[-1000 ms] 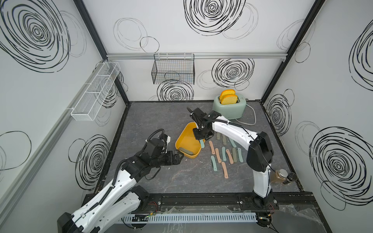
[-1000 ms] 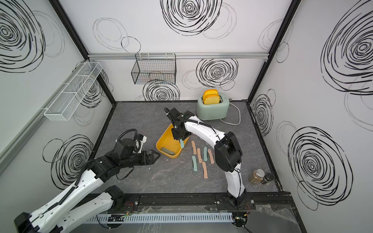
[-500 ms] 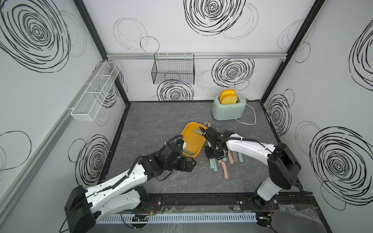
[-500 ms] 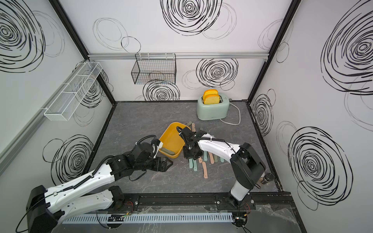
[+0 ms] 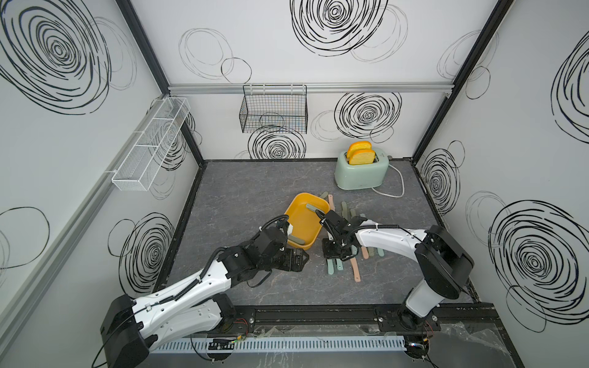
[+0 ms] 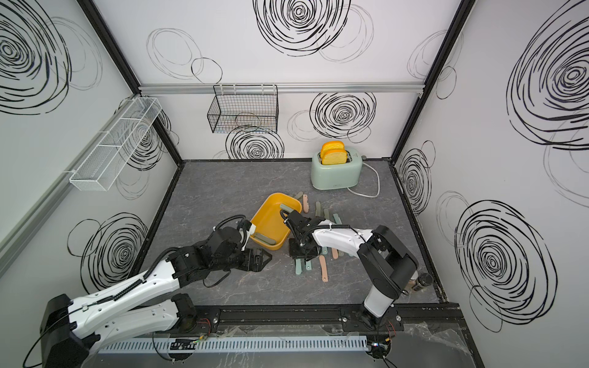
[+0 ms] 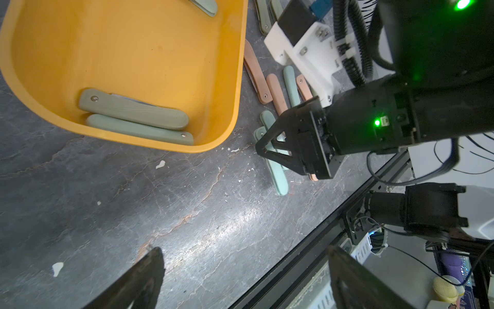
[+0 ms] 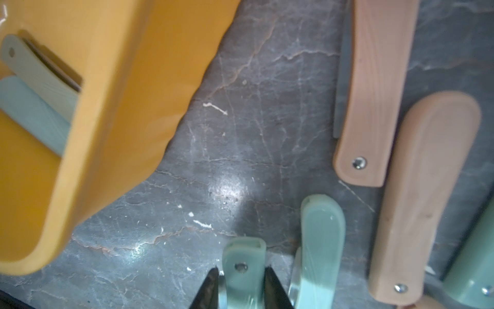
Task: Take the fruit knife out of the storage box
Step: Place the fruit knife at the center of the board, then adjust the storage box at the center of the board.
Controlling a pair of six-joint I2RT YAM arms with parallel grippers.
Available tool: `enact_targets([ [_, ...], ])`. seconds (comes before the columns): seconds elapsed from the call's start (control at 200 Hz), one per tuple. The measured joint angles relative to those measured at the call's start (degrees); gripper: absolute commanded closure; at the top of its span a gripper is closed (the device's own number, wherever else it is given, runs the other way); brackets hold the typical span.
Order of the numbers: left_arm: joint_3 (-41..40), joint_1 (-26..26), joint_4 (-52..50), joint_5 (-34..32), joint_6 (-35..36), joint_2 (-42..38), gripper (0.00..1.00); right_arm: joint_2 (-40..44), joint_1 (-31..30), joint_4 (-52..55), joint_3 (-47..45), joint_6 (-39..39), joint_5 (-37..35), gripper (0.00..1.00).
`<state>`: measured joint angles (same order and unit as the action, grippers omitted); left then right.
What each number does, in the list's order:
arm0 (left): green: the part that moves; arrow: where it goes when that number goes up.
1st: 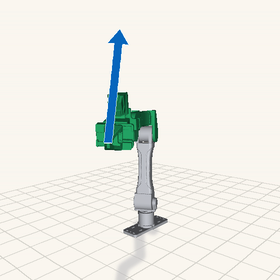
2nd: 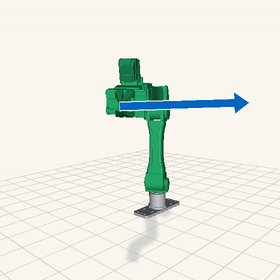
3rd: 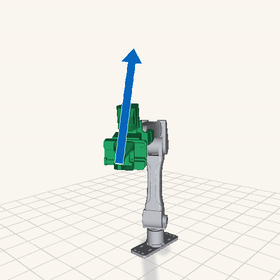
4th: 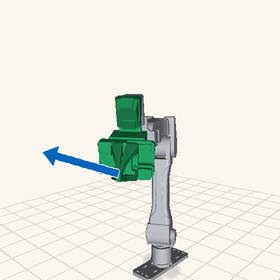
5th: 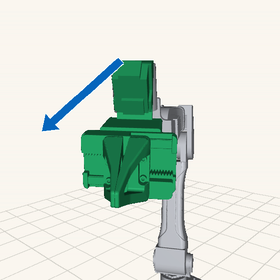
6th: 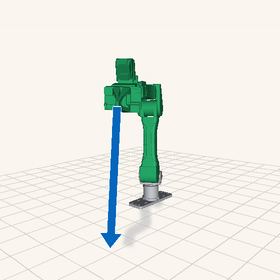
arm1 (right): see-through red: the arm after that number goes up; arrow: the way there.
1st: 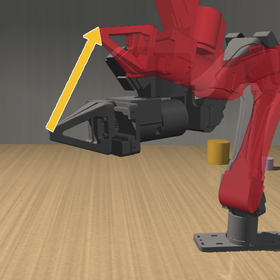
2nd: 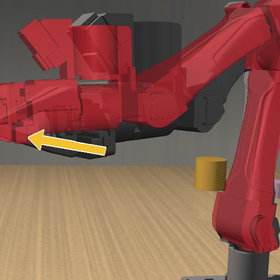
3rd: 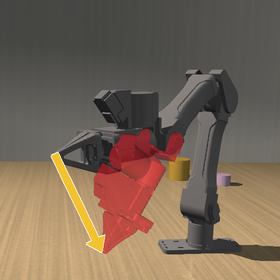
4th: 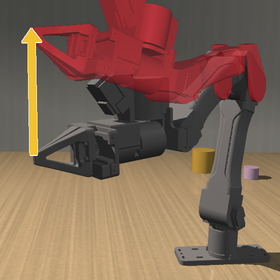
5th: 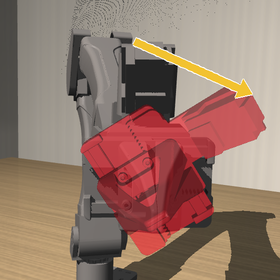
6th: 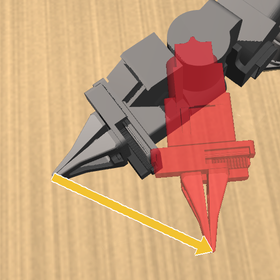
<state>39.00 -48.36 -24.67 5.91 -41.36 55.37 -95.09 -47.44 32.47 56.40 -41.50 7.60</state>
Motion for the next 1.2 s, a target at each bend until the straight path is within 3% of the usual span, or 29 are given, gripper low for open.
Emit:
enact_targets([
  [0.09,0.4,1.7,-0.7,0.2,0.5,1.0,0.02,0.0,0.0,0.0,0.0,0.0,0.0,0.55],
  [0.21,3.3,6.6,-1.6,1.4,1.6,4.9,0.02,0.0,0.0,0.2,0.1,0.3,-0.5,0.55],
  [0.415,10.2,13.7,-2.3,3.1,3.5,10.4,0.02,0.7,0.1,3.7,3.9,1.0,-3.4,0.55],
  [0.6,13.1,16.0,-2.3,4.1,4.2,13.6,0.02,0.5,1.8,7.0,11.9,3.8,-6.2,0.62],
  [0.76,13.1,15.2,-2.1,6.5,4.7,13.6,0.02,-2.9,6.0,9.1,20.3,7.1,-7.2,0.72],
  [1.035,8.6,11.1,0.0,8.7,4.2,10.4,0.02,-17.6,13.5,12.0,36.2,13.2,-7.6,0.86],
  [1.201,7.4,4.0,3.9,11.6,3.8,10.6,0.02,-23.5,15.5,13.7,42.4,15.7,-7.6,0.94],
])
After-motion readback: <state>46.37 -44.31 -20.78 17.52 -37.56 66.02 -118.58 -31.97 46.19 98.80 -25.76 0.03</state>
